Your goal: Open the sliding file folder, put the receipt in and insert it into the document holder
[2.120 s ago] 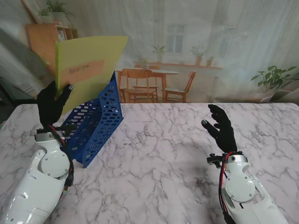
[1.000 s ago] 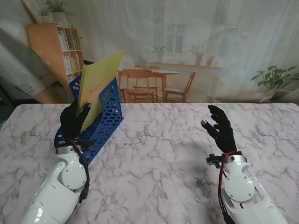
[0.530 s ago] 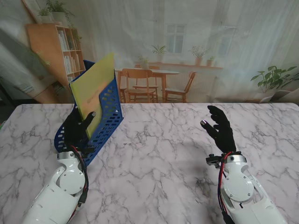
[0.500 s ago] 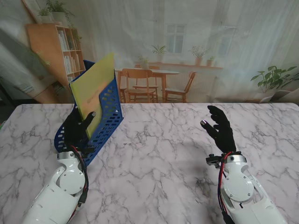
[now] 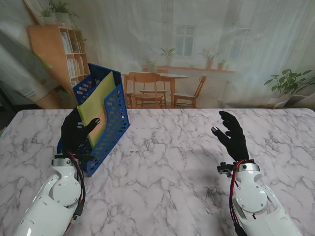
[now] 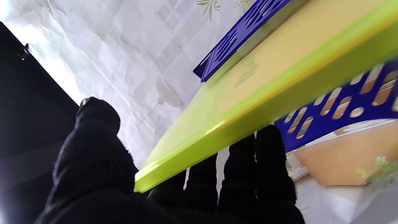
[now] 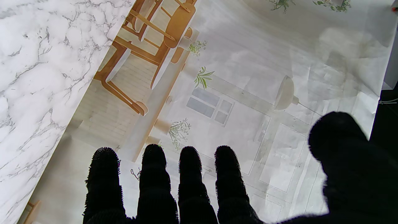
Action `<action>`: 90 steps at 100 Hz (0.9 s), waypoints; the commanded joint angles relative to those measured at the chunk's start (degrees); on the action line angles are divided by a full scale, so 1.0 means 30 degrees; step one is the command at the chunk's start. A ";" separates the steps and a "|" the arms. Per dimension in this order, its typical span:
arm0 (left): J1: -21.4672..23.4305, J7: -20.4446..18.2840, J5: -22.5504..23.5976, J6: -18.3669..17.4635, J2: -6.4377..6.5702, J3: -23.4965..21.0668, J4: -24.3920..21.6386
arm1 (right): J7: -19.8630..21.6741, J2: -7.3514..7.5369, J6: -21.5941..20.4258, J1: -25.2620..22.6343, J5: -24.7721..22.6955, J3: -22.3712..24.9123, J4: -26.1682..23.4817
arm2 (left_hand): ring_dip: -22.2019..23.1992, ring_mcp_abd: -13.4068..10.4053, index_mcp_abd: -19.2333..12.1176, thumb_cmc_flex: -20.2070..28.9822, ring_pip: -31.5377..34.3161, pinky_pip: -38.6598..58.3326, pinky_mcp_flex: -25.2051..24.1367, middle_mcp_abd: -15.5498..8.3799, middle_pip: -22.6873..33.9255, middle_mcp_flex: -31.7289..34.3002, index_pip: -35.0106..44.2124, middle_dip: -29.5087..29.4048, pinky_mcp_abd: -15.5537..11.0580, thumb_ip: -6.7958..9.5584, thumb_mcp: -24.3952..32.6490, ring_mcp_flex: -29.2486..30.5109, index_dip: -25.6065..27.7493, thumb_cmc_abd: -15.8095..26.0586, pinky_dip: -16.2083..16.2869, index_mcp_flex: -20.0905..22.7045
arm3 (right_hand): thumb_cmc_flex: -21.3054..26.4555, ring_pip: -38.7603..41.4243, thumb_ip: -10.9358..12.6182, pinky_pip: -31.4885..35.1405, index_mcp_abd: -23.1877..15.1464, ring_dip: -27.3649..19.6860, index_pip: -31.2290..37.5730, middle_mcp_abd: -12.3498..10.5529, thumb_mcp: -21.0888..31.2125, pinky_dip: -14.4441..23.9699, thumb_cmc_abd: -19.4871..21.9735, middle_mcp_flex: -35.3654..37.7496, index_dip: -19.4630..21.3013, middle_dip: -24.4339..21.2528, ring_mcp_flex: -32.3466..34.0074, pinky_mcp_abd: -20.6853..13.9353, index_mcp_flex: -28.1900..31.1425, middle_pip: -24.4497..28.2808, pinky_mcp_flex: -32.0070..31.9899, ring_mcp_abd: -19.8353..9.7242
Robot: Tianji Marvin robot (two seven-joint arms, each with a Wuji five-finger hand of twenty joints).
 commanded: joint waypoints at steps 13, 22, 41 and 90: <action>-0.0024 -0.1529 0.0163 -0.0726 0.0463 -0.1181 -0.1980 | 0.0101 -0.0025 0.0041 0.0017 -0.0073 -0.0022 0.0103 | 0.0070 0.0202 -0.0077 -0.0010 -0.0821 -0.1033 -0.1010 -0.0115 -0.0356 -0.1133 -0.0724 -0.0204 -0.0564 0.0148 -0.0195 -0.1270 -0.0161 0.0291 0.0249 -0.0621 | -0.0747 -0.0162 -0.0239 -0.0151 -0.0307 -0.0250 0.0232 -0.0464 0.0203 -0.0250 0.0579 -0.0590 -0.0246 -0.0192 -0.0494 -0.1127 -0.0463 -0.0287 -0.0438 -0.0954; 0.0000 -0.2600 0.0056 -0.1057 0.0644 -0.1803 -0.3062 | 0.0162 -0.0011 0.0025 0.0042 -0.0076 -0.0007 0.0108 | 0.0115 0.0354 -0.0240 0.0036 -0.1050 -0.1544 -0.1698 -0.0197 -0.0358 -0.1264 -0.0789 -0.0219 -0.0194 0.0168 -0.0221 -0.1916 -0.0099 0.0545 0.0126 -0.0406 | -0.0726 -0.0225 -0.0215 -0.0303 -0.0410 -0.0246 0.0236 -0.0499 0.0104 -0.0203 0.0634 -0.0590 -0.0225 -0.0205 -0.0505 -0.1100 -0.0382 -0.0321 -0.0484 -0.1006; 0.0198 -0.5312 -0.1001 -0.1257 0.1075 -0.2488 -0.5745 | 0.0383 0.0049 0.0034 0.0079 -0.0137 0.0009 -0.0013 | 0.0219 0.0050 -0.0724 0.0402 -0.2425 -0.4053 -0.3713 -0.0404 -0.0732 -0.1738 -0.1198 -0.0467 0.1242 0.0289 -0.0307 -0.3301 0.0258 0.1370 -0.0673 0.0034 | -0.0595 -0.0532 -0.0032 -0.1218 -0.0803 -0.0140 0.0030 -0.0671 -0.0568 0.0412 0.0950 -0.0546 -0.0128 -0.0270 -0.0579 -0.1294 -0.0067 -0.0504 -0.0620 -0.1132; 0.0400 -1.0840 -0.4514 0.1459 0.1997 0.0944 -0.9746 | 0.0944 0.0278 -0.0271 0.0302 -0.0834 -0.0199 -0.0542 | 0.0172 0.0466 -0.1182 0.4224 -0.4289 -0.7517 -0.3801 0.0121 -0.2281 -0.2698 -0.2860 -0.0432 0.2697 0.1157 0.0611 -0.4329 0.0851 0.4347 -0.0570 0.0119 | -0.0477 -0.1607 0.0202 -0.3977 -0.1689 -0.0112 -0.0592 -0.1398 -0.1548 0.2760 0.0923 -0.0468 0.0177 -0.0444 -0.0532 -0.1268 0.1036 -0.1055 -0.0345 -0.0799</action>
